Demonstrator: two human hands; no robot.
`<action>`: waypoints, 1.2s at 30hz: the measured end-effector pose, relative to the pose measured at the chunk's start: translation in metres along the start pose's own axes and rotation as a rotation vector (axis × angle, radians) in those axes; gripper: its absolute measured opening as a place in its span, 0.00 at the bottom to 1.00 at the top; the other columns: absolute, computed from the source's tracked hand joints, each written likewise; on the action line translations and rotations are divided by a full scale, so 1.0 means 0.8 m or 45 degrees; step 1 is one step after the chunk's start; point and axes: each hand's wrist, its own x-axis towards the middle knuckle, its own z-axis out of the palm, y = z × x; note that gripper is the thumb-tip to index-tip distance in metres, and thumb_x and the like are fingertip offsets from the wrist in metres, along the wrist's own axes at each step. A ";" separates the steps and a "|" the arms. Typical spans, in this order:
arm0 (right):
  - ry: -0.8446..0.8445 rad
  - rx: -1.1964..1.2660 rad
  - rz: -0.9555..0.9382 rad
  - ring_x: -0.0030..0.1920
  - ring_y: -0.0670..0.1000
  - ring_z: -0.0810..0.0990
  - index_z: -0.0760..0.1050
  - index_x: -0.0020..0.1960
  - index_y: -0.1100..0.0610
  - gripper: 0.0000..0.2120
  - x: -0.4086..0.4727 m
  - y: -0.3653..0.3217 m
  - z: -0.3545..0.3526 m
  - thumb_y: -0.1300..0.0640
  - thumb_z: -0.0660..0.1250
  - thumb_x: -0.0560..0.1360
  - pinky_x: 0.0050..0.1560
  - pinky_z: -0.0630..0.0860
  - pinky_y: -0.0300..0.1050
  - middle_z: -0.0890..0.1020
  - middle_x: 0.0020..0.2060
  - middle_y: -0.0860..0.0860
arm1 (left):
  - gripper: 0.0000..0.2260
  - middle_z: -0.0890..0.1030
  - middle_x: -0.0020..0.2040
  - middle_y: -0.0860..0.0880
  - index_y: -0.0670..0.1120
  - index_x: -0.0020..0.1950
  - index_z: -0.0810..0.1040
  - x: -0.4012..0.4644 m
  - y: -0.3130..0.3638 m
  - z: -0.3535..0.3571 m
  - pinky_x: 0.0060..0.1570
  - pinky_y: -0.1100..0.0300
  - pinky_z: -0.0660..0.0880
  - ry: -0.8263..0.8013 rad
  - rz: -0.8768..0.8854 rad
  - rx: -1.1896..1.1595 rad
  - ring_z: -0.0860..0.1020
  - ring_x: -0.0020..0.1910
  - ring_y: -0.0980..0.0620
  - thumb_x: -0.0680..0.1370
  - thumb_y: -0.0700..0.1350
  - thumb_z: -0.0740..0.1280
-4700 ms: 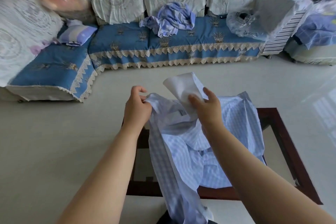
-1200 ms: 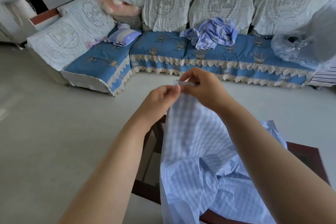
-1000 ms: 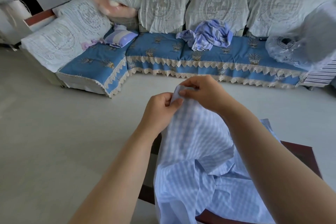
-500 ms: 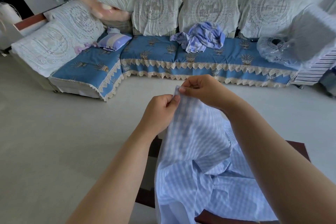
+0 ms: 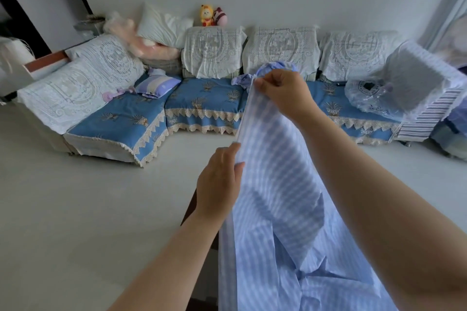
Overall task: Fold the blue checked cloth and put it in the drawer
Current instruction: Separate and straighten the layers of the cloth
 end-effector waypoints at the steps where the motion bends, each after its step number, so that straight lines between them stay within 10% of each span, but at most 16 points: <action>1: 0.020 -0.018 -0.008 0.27 0.43 0.67 0.75 0.36 0.55 0.12 0.009 -0.007 -0.004 0.51 0.68 0.76 0.33 0.66 0.39 0.71 0.27 0.48 | 0.15 0.80 0.45 0.46 0.45 0.63 0.67 0.006 -0.004 0.002 0.32 0.63 0.75 0.031 0.030 0.034 0.80 0.39 0.50 0.77 0.46 0.65; 9: 0.156 -0.093 -0.049 0.36 0.50 0.74 0.79 0.41 0.58 0.12 0.036 -0.029 -0.036 0.49 0.68 0.75 0.39 0.72 0.45 0.77 0.32 0.51 | 0.12 0.77 0.31 0.50 0.43 0.55 0.74 0.084 -0.014 -0.030 0.24 0.63 0.60 -0.074 -0.164 -0.003 0.76 0.28 0.47 0.76 0.47 0.69; 17: 0.308 -0.187 0.055 0.28 0.46 0.68 0.76 0.41 0.55 0.11 0.041 -0.017 -0.061 0.48 0.64 0.77 0.33 0.65 0.40 0.71 0.27 0.47 | 0.21 0.63 0.30 0.52 0.47 0.32 0.60 0.024 -0.026 0.010 0.31 0.61 0.62 -0.831 -0.374 0.315 0.65 0.30 0.52 0.77 0.56 0.64; 24: 0.535 -0.101 0.168 0.29 0.44 0.68 0.75 0.44 0.53 0.10 0.041 0.005 -0.080 0.48 0.62 0.78 0.30 0.64 0.39 0.72 0.30 0.45 | 0.14 0.74 0.49 0.43 0.39 0.51 0.76 0.061 -0.091 -0.011 0.40 0.53 0.70 -0.468 -0.552 0.255 0.77 0.43 0.43 0.82 0.49 0.59; 29: 0.766 0.112 0.121 0.30 0.43 0.68 0.75 0.44 0.53 0.11 0.049 -0.012 -0.101 0.47 0.62 0.78 0.33 0.65 0.40 0.72 0.30 0.44 | 0.20 0.63 0.29 0.49 0.47 0.30 0.63 0.130 -0.129 -0.050 0.32 0.58 0.57 -0.436 -0.638 -0.342 0.63 0.30 0.50 0.77 0.43 0.68; 36: 0.744 0.092 0.153 0.26 0.43 0.64 0.69 0.35 0.51 0.14 0.050 -0.004 -0.112 0.50 0.63 0.78 0.21 0.60 0.29 0.67 0.25 0.44 | 0.08 0.78 0.44 0.49 0.50 0.48 0.75 0.088 -0.143 -0.051 0.41 0.62 0.71 -0.613 -0.852 -0.876 0.77 0.43 0.52 0.73 0.41 0.72</action>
